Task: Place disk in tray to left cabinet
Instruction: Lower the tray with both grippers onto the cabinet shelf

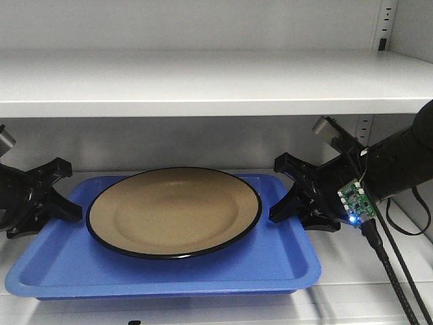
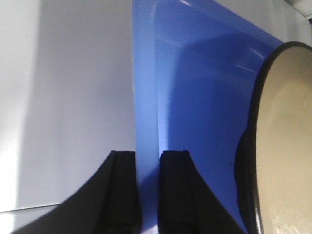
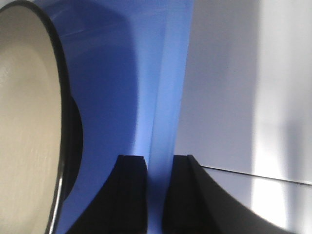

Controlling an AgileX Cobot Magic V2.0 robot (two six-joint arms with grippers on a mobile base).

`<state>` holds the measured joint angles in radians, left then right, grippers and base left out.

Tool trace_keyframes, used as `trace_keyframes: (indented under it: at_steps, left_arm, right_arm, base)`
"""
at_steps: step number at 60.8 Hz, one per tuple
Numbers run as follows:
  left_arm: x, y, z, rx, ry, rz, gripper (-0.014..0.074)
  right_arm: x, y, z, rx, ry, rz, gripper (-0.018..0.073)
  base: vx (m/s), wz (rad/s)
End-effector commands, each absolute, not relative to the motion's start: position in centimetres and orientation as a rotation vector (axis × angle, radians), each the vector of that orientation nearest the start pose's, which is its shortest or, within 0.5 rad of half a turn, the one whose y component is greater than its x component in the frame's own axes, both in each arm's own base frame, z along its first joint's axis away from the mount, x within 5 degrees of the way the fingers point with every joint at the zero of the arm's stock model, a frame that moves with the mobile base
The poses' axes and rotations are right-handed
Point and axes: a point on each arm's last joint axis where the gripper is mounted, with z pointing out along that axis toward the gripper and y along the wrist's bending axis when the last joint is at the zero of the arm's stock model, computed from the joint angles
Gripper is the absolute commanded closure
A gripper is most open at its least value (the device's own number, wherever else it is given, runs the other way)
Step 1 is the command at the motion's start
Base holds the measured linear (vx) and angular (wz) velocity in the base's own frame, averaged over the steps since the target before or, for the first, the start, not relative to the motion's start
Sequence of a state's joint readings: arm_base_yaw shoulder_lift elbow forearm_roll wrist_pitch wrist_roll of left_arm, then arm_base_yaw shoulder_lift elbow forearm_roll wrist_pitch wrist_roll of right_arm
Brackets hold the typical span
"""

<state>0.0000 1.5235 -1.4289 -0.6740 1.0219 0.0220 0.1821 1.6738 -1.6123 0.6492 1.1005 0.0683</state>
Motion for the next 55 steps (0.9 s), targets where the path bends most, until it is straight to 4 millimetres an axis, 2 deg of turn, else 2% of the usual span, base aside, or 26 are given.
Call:
trace_keyframes:
  at_steps: [1, 13, 21, 41, 55]
  left_arm:
    - [31.1, -6.2, 40.1, -0.219, 2.331, -1.04, 0.0596]
    - [31.2, -6.1, 40.1, -0.224, 2.315, -1.018, 0.0596]
    - [32.0, -5.6, 39.9, -0.247, 2.277, -0.942, 0.0596]
    - [35.0, -5.4, 37.0, -0.323, 2.304, -0.915, 0.0596]
    - [36.0, -5.4, 35.6, -0.34, 2.338, -0.913, 0.0583]
  right_arm:
    - [33.1, 12.6, 40.6, 0.041, 2.41, 1.161, 0.0563]
    - [33.3, 12.6, 40.6, 0.049, 2.397, 1.151, 0.0563]
    - [34.3, 12.4, 40.3, 0.09, 2.347, 1.115, 0.0563]
    - [37.3, 12.8, 36.9, 0.148, 2.381, 1.082, 0.056]
    - [38.9, 12.9, 34.3, 0.175, 2.434, 1.042, 0.0551]
  base:
    - [0.0, 0.0]
    - [0.0, 0.0]
    - [0.0, 0.0]
    - [0.0, 0.0]
    - [0.0, 0.0]
